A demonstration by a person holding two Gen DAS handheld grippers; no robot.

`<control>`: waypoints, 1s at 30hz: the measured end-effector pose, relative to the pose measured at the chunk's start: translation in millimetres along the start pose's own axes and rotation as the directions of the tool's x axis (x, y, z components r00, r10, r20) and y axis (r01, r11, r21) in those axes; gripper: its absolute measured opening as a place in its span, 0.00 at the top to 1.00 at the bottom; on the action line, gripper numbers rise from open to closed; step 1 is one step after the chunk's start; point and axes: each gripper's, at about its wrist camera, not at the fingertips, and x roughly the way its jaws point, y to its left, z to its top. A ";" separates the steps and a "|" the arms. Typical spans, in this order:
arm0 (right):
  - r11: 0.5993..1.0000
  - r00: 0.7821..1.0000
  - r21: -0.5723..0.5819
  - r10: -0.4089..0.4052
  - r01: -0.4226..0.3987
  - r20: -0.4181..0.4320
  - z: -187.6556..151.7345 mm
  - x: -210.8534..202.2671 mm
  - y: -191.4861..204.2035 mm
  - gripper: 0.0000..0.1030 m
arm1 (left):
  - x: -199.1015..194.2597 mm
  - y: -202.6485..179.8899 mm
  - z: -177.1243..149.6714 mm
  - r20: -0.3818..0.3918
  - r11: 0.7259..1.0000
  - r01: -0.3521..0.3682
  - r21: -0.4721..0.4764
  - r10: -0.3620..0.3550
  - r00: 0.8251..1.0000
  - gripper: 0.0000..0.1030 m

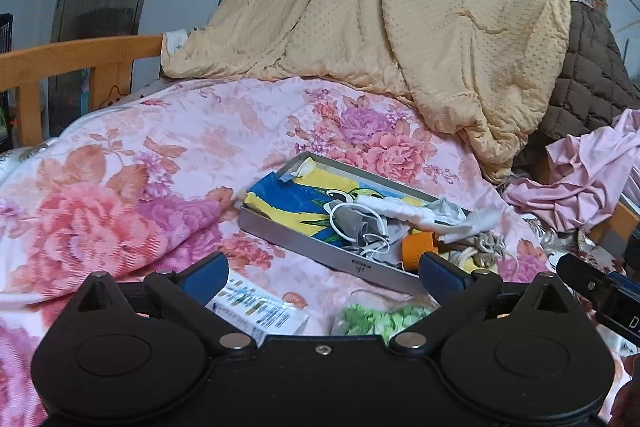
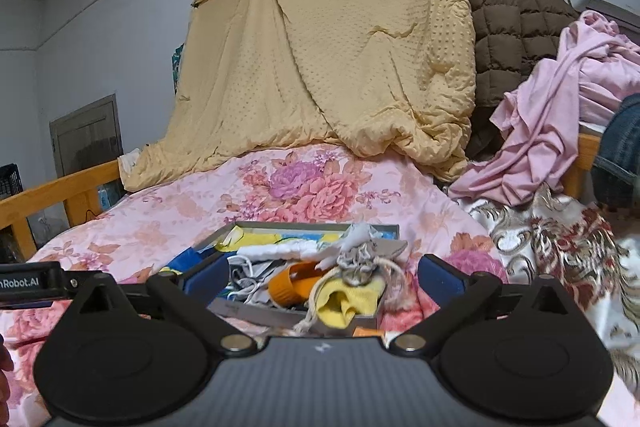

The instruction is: Organize soft objects

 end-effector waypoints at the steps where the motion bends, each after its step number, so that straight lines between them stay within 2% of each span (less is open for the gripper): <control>1: 1.000 1.000 0.005 -0.001 0.001 -0.003 -1.9 -4.9 1.4 0.00 | -6.1 1.7 -1.1 0.003 1.000 0.000 0.004 0.000 1.000 0.02; 6: 1.000 1.000 0.013 -0.006 0.006 -0.014 -10.2 -27.8 9.8 0.00 | -31.8 10.6 -7.5 0.011 1.000 -0.002 0.017 0.002 1.000 0.01; 10: 0.999 0.999 0.021 -0.041 0.041 0.003 -16.5 -47.5 16.7 0.00 | -50.7 18.9 -16.1 0.014 0.999 -0.009 0.035 0.009 1.000 0.01; 16: 0.999 0.998 0.019 -0.050 0.051 -0.024 -28.6 -68.0 29.7 0.00 | -69.3 34.9 -31.1 0.000 0.999 -0.026 0.027 0.026 1.000 0.01; 22: 0.998 0.996 0.010 -0.061 0.062 -0.063 -42.4 -84.4 43.1 0.00 | -82.3 44.4 -44.8 0.008 0.995 -0.038 0.096 0.037 0.999 0.01; 30: 0.996 0.995 -0.060 -0.063 0.058 -0.078 -57.3 -100.6 69.3 0.00 | -98.3 57.9 -61.7 0.004 0.994 -0.025 0.110 0.025 1.000 0.01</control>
